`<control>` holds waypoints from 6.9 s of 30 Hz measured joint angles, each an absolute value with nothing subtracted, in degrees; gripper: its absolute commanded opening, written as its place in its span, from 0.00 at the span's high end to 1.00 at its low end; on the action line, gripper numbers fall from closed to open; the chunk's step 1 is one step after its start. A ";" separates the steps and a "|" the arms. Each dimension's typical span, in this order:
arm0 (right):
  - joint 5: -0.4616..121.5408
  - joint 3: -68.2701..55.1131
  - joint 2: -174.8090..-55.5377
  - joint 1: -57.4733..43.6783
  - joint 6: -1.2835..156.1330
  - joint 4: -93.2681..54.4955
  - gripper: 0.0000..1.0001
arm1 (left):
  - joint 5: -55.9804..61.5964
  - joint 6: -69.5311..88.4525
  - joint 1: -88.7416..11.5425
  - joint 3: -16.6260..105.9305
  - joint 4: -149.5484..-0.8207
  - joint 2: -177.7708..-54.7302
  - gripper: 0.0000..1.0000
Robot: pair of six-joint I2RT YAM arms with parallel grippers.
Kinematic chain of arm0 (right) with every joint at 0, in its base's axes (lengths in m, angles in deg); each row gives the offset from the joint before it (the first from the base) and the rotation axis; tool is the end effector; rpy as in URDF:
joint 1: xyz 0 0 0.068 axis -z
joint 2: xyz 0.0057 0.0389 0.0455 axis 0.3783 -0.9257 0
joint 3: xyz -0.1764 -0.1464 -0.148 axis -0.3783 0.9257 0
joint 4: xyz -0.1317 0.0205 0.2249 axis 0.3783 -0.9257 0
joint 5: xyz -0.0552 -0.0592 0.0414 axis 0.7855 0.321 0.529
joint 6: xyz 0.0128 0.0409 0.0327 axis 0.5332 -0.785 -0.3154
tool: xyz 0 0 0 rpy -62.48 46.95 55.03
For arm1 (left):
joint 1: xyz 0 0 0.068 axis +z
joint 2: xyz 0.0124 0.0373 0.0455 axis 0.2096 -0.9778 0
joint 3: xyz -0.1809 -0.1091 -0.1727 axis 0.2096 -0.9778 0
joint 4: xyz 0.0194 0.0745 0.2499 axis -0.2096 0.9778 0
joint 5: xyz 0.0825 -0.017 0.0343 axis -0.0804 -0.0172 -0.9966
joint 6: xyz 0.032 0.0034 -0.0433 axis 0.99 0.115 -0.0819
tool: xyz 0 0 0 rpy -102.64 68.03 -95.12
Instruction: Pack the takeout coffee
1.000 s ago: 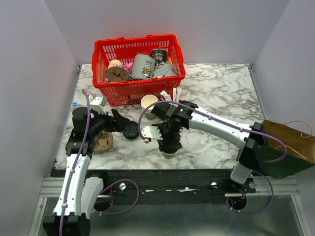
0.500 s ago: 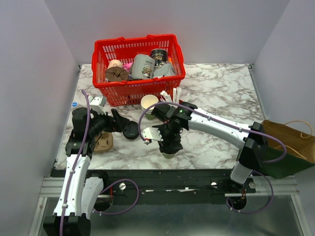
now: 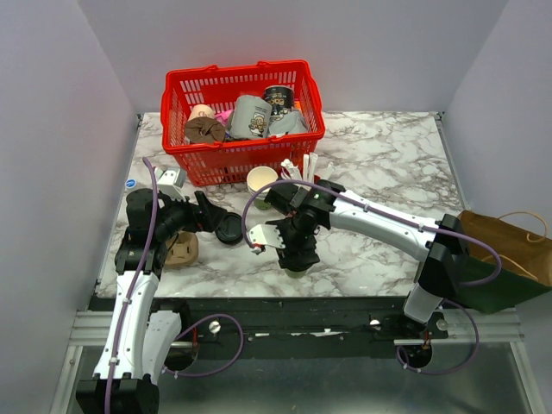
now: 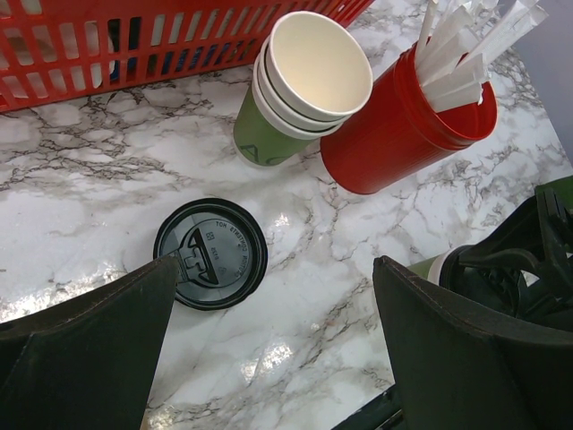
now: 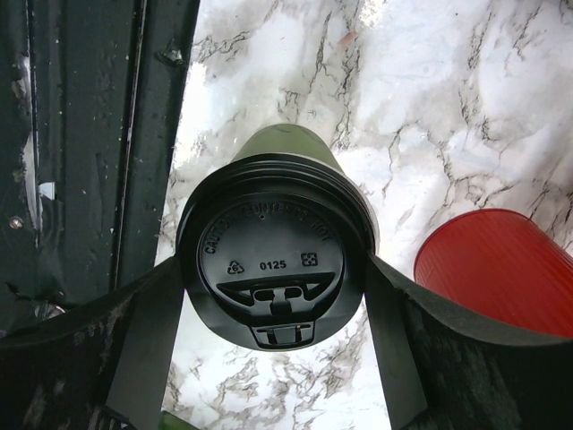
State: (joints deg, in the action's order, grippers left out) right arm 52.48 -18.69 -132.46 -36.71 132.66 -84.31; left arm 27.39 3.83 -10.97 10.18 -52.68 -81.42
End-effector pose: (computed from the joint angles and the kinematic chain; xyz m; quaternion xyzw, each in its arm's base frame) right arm 0.1653 0.2929 0.2834 -0.8021 0.5692 0.1460 0.1066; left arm 0.1630 -0.0161 0.2918 0.0258 0.8157 -0.3076 0.4893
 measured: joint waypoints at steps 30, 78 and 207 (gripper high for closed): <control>52.56 -19.06 -132.31 -36.88 132.69 -84.70 0.16 | 31.63 -0.13 -10.93 8.19 -55.45 -82.76 0.03; 54.09 -17.64 -131.87 -36.95 132.01 -83.41 0.15 | 40.72 -8.59 -12.99 2.24 -62.34 -84.04 0.02; 53.59 -18.40 -129.40 -36.77 130.57 -85.79 0.00 | 41.46 -12.06 -17.23 -0.34 -66.14 -87.15 0.01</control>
